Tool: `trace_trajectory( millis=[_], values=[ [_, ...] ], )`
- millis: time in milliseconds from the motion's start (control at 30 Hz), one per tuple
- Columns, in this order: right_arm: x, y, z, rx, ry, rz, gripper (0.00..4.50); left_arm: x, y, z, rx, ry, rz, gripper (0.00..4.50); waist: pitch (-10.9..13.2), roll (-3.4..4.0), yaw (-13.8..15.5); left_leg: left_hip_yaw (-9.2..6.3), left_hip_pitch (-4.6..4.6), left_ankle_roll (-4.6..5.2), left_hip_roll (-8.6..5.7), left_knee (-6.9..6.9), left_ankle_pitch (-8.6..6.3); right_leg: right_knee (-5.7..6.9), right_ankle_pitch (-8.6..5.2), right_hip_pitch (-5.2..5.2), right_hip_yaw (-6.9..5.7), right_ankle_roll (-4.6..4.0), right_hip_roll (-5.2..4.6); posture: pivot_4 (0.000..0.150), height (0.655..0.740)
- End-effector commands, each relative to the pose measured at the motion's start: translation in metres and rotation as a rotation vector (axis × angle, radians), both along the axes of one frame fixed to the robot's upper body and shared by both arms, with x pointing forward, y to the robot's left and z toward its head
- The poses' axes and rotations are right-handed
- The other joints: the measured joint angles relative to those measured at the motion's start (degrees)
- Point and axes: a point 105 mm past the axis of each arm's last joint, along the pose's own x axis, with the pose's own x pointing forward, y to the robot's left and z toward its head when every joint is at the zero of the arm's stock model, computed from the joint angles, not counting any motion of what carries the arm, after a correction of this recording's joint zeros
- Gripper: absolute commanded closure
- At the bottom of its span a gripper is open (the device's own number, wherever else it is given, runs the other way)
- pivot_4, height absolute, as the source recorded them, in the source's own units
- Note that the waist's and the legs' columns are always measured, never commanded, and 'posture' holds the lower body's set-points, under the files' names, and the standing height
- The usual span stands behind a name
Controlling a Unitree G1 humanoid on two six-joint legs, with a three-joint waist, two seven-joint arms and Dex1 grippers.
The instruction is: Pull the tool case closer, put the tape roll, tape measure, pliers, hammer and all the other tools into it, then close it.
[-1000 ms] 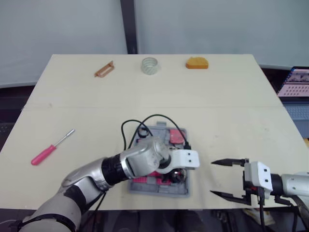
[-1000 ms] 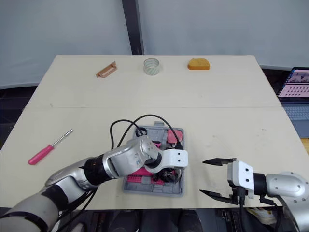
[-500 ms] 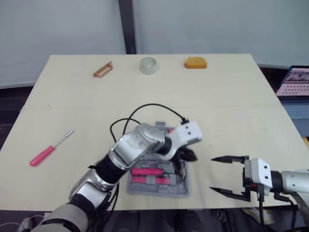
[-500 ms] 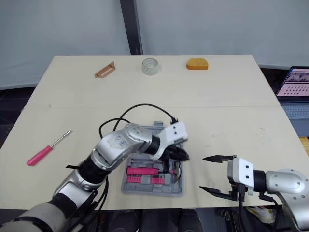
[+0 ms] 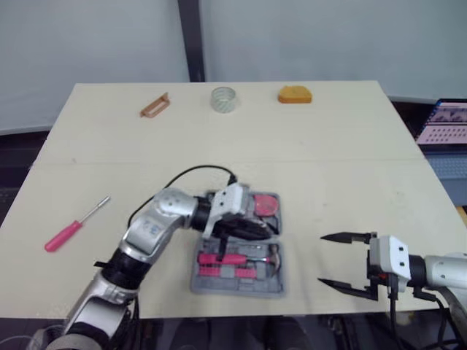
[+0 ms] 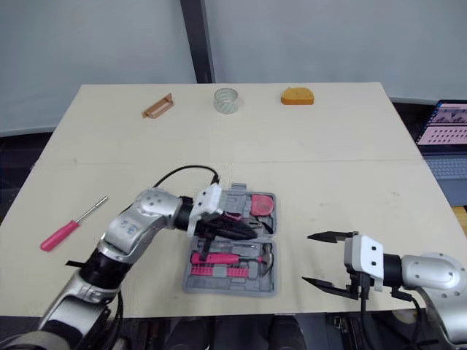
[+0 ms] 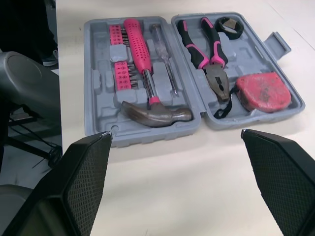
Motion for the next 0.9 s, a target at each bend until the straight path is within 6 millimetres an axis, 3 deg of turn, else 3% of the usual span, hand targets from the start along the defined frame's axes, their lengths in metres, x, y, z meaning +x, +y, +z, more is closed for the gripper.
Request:
trace_trajectory(
  millis=[33, 467, 900],
  values=[
    [0.000, 0.001, 0.007, 0.010, -0.031, -0.002, 0.00, 0.001, 0.006, -0.012, -0.006, -0.051, 0.001, 4.43, 0.0, 0.00, 0.0, 0.00, 0.00, 0.01, 0.00, 0.01, -0.01, -0.01, 0.00, 0.03, 0.00, 0.00, 0.00, 0.150, 0.7400],
    [-0.002, 0.002, 0.009, 0.016, -0.031, -0.007, 0.00, 0.002, 0.022, -0.060, 0.091, -0.105, 0.043, 4.43, 0.0, 0.00, -0.2, 0.00, 0.03, 0.01, 0.00, -0.01, -0.01, 0.02, 0.00, 0.02, -0.02, 0.01, 0.00, 0.150, 0.7400],
    [-0.004, 0.001, 0.008, 0.011, -0.029, -0.016, 0.00, 0.007, 0.025, -0.075, 0.113, -0.097, 0.103, 4.43, 0.0, 0.00, -0.2, 0.00, 0.04, 0.01, 0.00, -0.01, -0.01, 0.04, 0.00, 0.02, -0.03, 0.01, 0.00, 0.150, 0.7400]
  ],
)
